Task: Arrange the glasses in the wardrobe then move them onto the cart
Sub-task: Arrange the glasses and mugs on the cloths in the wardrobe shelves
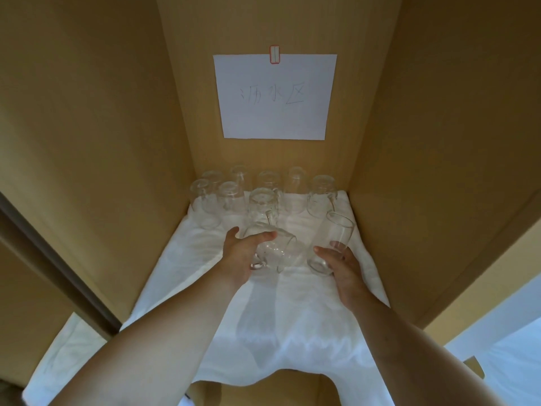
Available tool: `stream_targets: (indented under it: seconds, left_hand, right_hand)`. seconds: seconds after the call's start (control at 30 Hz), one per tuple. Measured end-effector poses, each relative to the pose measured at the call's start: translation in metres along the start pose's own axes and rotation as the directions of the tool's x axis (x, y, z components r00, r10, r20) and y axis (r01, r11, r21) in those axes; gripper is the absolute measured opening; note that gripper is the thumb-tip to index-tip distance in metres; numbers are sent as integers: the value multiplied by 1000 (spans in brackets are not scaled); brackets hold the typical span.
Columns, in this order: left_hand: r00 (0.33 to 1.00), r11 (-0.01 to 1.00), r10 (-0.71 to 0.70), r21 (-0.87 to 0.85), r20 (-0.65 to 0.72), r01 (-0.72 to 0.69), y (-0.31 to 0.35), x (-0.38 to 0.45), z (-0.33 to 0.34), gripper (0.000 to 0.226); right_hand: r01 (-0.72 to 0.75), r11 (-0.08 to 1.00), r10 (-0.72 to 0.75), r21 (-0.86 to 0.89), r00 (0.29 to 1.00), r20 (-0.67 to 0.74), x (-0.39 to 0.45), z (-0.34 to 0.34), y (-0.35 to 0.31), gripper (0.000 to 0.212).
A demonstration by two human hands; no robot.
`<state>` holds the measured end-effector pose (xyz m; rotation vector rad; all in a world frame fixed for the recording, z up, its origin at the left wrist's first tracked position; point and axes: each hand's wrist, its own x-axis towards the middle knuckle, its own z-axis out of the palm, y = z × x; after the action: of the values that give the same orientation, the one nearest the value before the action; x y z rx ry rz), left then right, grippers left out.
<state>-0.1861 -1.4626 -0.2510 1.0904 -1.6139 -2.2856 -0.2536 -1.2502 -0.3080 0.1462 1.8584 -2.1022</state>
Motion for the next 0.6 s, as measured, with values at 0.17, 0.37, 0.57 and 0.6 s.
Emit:
stream_targets:
  seconds: [0.17,0.37,0.57,0.6]
  left_hand:
    - [936,887,338,364,-95,-284,-14,6,1,101]
    - [771,307,618,857,151,-414,-32,2,8,112]
    - [768,-15,425,851,480,-524,-24,-4,16,84]
    - [764,-48,396,842,510,-538,-22,-3,18,81]
  right_hand:
    - [9,1000,-9,-23,1000,-2,-1,0,0,98]
    - [14,999,-14,-31,1000,-8,0,0,1,99]
    - [-15,1000,16,3,999,-40,3,-1,-3,95]
    - [-21,1000,21,9,999,-49,4,-2,-2,90]
